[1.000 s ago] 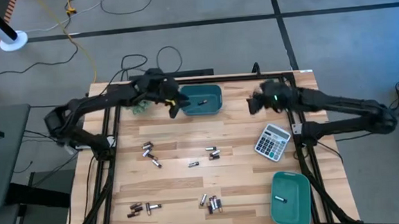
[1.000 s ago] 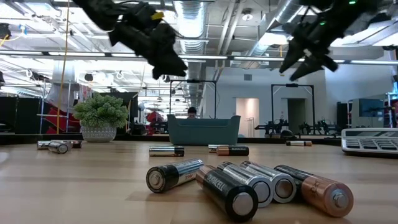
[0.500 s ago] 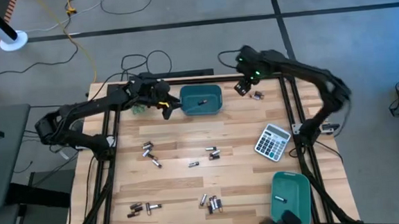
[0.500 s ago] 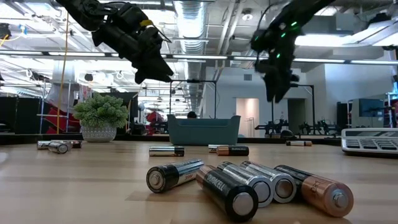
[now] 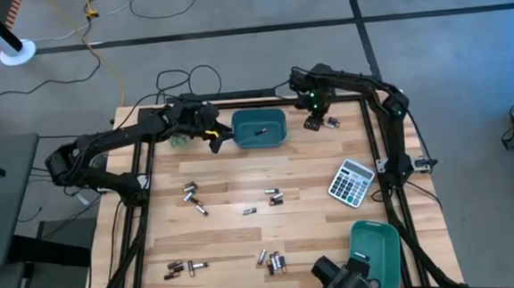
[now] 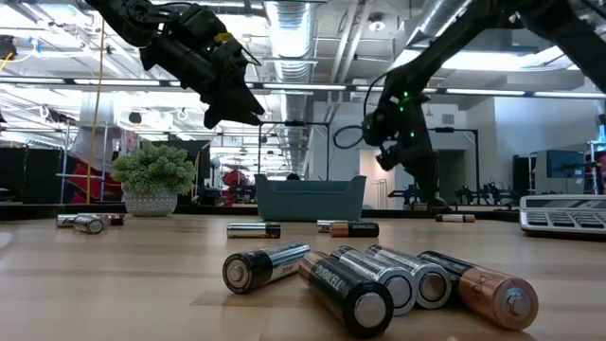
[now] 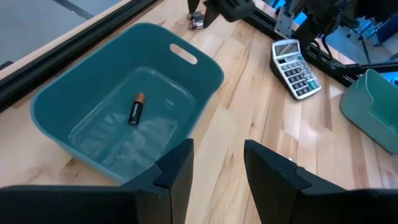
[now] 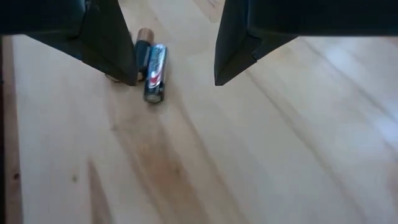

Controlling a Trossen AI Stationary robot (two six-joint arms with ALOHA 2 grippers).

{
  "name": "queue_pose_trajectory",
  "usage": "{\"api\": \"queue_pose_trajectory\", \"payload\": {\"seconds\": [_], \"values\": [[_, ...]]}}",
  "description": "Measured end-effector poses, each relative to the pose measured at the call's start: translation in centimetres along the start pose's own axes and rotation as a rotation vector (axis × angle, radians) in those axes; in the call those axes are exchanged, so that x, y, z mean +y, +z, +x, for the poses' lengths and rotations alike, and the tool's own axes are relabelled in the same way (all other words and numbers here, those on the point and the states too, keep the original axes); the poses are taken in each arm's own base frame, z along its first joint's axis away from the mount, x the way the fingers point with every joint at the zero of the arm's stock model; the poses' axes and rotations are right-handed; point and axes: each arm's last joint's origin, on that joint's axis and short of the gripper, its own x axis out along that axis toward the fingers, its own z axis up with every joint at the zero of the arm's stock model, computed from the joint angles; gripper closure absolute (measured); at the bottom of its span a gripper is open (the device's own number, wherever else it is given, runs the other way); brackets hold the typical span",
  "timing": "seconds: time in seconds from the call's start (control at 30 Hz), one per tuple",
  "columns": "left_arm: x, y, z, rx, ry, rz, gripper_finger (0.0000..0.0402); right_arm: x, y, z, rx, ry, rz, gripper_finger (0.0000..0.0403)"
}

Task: Sort batteries
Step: Put the silver battery into the green bin

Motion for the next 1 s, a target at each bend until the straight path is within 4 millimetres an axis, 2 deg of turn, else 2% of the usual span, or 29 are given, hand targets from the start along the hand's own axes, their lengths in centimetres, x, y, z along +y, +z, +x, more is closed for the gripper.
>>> {"api": "queue_pose_trajectory", "payload": {"seconds": [0.23,0.37,0.5,1.0], "values": [[0.0,0.0,0.0,0.000,0.000,0.006,0.0263,-1.8,-0.2,0.5,-0.010,0.005,0.037,0.0196],[0.0,0.0,0.0,-0.002,0.005,0.018,0.0263,-2.2,-0.2,1.7,0.036,0.024,0.033,0.0200],[0.1,0.0,0.0,-0.006,0.030,0.019,0.0263,-2.3,0.2,2.6,0.049,0.029,0.030,0.0200],[0.1,0.0,0.0,-0.009,0.036,0.017,0.0263,-2.1,0.2,2.7,0.056,0.022,-0.002,0.0221]]}}
